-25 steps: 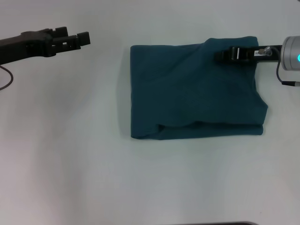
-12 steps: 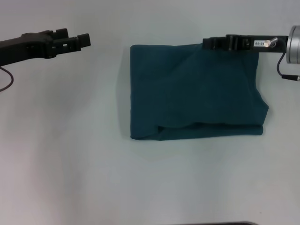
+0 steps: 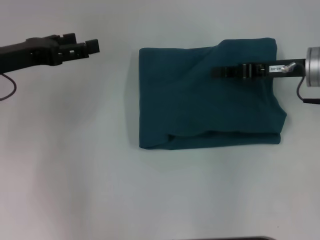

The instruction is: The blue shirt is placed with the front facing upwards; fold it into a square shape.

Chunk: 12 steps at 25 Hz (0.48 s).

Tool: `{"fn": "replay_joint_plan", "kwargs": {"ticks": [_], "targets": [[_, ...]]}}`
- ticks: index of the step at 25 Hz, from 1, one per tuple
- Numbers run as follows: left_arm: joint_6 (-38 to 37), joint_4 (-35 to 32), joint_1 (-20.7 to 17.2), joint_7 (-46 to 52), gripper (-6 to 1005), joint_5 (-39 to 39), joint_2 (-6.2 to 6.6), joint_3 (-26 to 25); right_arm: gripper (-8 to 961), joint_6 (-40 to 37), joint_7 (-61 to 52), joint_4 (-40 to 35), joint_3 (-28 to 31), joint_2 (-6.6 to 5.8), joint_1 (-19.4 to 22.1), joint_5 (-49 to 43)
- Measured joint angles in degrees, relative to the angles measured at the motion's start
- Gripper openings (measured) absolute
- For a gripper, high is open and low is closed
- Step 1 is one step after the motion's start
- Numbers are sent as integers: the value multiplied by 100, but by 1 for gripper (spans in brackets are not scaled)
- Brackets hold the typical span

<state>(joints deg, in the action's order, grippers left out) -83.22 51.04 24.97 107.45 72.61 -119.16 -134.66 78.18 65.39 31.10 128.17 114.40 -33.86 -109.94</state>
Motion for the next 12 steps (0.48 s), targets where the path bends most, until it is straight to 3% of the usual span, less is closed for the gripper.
{"fn": "replay_joint_plan", "kwargs": {"ticks": [3,8,12], "targets": [[-309,-22,41,-139,963,7,-79,1,9,-19,0,23,160,-32,50,11],[-511,-109,126,-427,961,4,-372,284,11,-15,0,31,762,-76,77,16],[-486,-346,220,-501,957,-14,-452,700,12,6,-55,128,1015,-116,87,16]]}}
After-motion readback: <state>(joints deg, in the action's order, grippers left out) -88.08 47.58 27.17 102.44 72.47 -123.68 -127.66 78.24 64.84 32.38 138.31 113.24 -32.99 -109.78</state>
